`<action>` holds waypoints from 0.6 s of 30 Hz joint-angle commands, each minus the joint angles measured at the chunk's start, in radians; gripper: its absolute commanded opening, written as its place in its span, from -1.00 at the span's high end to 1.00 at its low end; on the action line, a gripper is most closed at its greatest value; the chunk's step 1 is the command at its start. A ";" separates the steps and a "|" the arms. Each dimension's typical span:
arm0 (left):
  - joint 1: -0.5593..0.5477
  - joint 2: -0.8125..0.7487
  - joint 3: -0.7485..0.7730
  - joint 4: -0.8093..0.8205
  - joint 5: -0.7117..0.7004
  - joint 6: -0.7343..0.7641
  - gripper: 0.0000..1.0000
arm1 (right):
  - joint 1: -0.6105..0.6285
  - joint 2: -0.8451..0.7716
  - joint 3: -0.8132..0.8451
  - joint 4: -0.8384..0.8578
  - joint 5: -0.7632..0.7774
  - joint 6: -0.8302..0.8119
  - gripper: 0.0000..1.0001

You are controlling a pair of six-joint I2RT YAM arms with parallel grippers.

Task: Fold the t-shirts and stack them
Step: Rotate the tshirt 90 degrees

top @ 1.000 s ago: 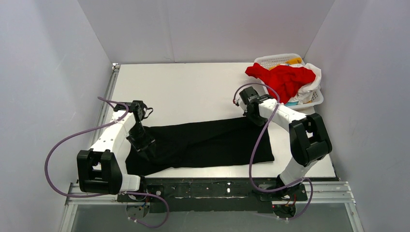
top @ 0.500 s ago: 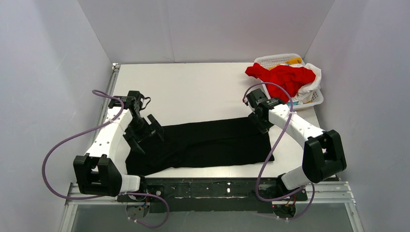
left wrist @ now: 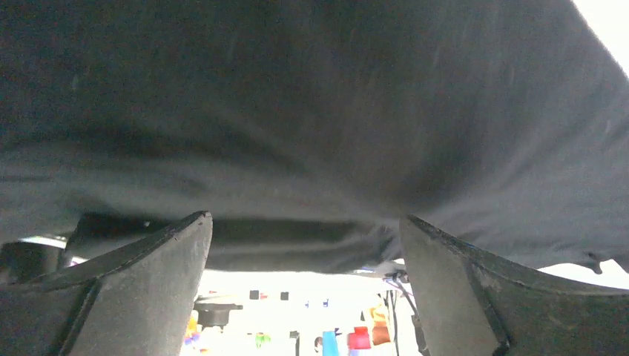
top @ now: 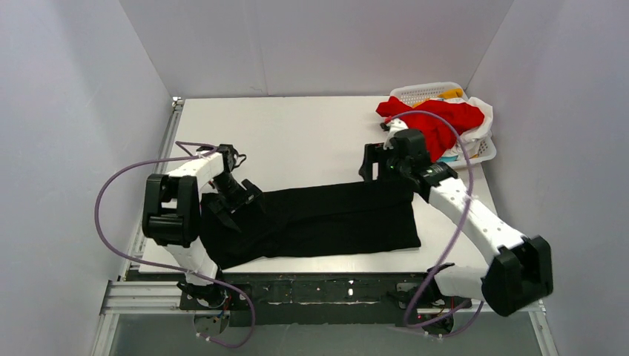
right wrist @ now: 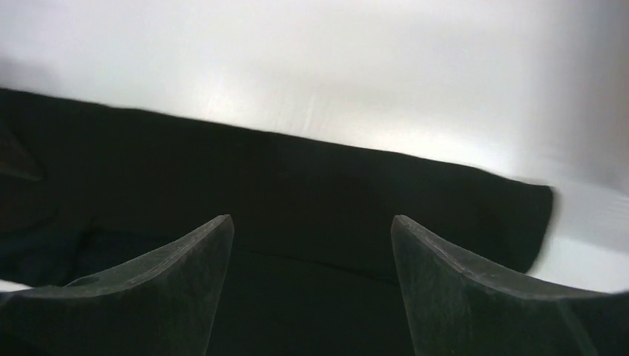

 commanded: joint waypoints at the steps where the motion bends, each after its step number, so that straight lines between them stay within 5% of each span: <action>1: 0.000 0.127 0.066 -0.060 -0.029 -0.036 -0.97 | -0.004 0.216 0.035 0.115 -0.243 0.150 -0.73; 10: 0.002 0.503 0.585 -0.241 -0.178 -0.050 -0.97 | -0.003 0.537 0.130 0.088 -0.351 0.188 -0.75; 18: -0.028 0.949 1.283 -0.231 -0.012 -0.151 -0.97 | 0.106 0.505 0.013 0.035 -0.508 0.195 -0.77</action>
